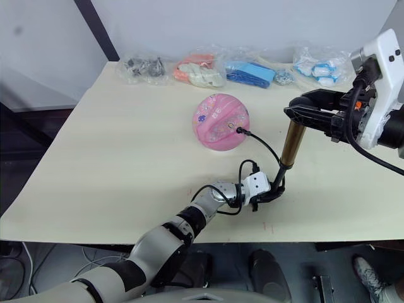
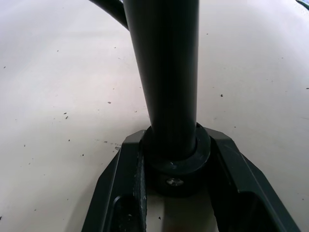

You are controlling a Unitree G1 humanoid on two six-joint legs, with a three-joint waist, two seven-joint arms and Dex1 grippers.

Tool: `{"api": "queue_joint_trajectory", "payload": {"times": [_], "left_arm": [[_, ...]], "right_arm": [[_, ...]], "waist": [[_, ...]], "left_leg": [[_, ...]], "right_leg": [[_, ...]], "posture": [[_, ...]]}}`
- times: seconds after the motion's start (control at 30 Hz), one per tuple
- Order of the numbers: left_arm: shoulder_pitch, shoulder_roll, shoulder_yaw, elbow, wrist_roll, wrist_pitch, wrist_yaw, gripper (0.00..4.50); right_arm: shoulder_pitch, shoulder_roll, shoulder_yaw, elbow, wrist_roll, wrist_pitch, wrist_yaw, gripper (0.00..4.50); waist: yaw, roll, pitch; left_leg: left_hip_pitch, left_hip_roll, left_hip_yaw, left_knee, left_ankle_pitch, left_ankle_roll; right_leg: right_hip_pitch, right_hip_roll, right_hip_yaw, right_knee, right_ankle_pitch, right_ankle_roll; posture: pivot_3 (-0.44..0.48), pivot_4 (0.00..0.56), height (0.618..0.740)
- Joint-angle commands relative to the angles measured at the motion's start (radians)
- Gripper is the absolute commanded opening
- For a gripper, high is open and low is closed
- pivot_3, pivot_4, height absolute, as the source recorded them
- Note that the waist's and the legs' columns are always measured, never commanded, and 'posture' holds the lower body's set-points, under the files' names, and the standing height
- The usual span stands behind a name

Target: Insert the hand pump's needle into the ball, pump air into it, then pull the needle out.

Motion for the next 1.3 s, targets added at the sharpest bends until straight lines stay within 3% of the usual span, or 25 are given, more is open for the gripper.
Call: {"api": "queue_joint_trajectory", "payload": {"times": [0.03, 0.13, 0.33, 0.5, 0.63, 0.77, 1.0, 1.17, 1.3], "left_arm": [[0.04, 0.019, -0.028, 0.079, 0.052, 0.05, -0.001, 1.14], [0.042, 0.02, -0.028, 0.074, 0.048, 0.047, -0.01, 1.14], [0.045, 0.024, -0.025, 0.067, 0.044, 0.048, -0.017, 1.14], [0.049, 0.026, -0.022, 0.065, 0.043, 0.05, -0.019, 1.14], [0.052, 0.027, -0.021, 0.064, 0.043, 0.051, -0.019, 1.14], [0.053, 0.027, -0.019, 0.063, 0.043, 0.054, -0.016, 1.14], [0.06, 0.026, -0.021, 0.067, 0.047, 0.053, -0.013, 1.14], [0.055, 0.022, -0.02, 0.069, 0.049, 0.055, -0.01, 1.14], [0.053, 0.021, -0.02, 0.071, 0.053, 0.055, -0.008, 1.14]], "right_arm": [[0.121, 0.09, -0.01, -0.056, -0.077, -0.075, -0.017, 2.06], [0.285, 0.178, 0.079, -0.103, -0.266, -0.125, 0.036, 2.06], [0.426, 0.269, 0.249, -0.105, -0.524, -0.22, 0.138, 2.06], [0.505, 0.373, 0.409, -0.043, -0.734, -0.312, 0.212, 2.06], [0.534, 0.459, 0.485, 0.042, -0.851, -0.36, 0.255, 2.06], [0.515, 0.469, 0.404, 0.01, -0.841, -0.35, 0.274, 2.06], [0.357, 0.38, 0.168, -0.094, -0.63, -0.218, 0.232, 2.06], [0.18, 0.252, 0.007, -0.092, -0.381, -0.127, 0.189, 2.06], [0.052, 0.139, -0.053, -0.04, -0.208, -0.086, 0.143, 2.06]], "waist": [[0.001, -0.001, 0.0], [-0.001, -0.005, -0.005], [-0.003, -0.007, -0.011], [-0.004, -0.009, -0.015], [-0.005, -0.011, -0.019], [-0.007, -0.014, -0.025], [-0.003, -0.005, -0.019], [-0.001, 0.008, -0.003], [-0.001, 0.004, 0.001]], "left_leg": [[0.0, 0.0, 0.0, 0.0, 0.0, 0.0], [0.001, 0.0, -0.001, 0.0, 0.0, 0.0], [0.005, 0.001, -0.001, 0.0, 0.0, 0.0], [0.02, 0.002, -0.001, -0.007, 0.0, 0.0], [0.022, 0.004, -0.002, -0.007, 0.0, 0.0], [0.026, 0.006, -0.002, -0.008, 0.0, 0.0], [0.021, 0.004, -0.002, -0.008, 0.0, 0.0], [0.017, 0.0, -0.002, -0.007, 0.0, 0.0], [0.015, -0.002, -0.002, -0.007, 0.0, 0.0]], "right_leg": [[0.0, 0.0, 0.0, 0.0, 0.0, 0.0], [0.001, 0.001, 0.0, 0.0, 0.0, 0.0], [0.004, 0.006, 0.0, 0.001, -0.002, 0.003], [0.017, 0.008, 0.0, -0.001, -0.005, 0.001], [0.017, 0.01, 0.0, -0.001, -0.005, 0.0], [0.019, 0.012, 0.0, -0.001, -0.006, -0.001], [0.016, 0.011, 0.0, -0.001, -0.005, -0.001], [0.013, 0.005, 0.001, -0.001, -0.005, -0.001], [0.013, 0.003, 0.0, -0.002, -0.004, 0.0]], "posture": [[0.0, 0.15, 0.74], [0.0, 0.15, 0.74], [0.0, 0.15, 0.74], [0.0, 0.15, 0.74], [0.0, 0.15, 0.74], [0.0, 0.15, 0.74], [0.0, 0.15, 0.74], [0.0, 0.15, 0.74], [0.0, 0.15, 0.74]]}}
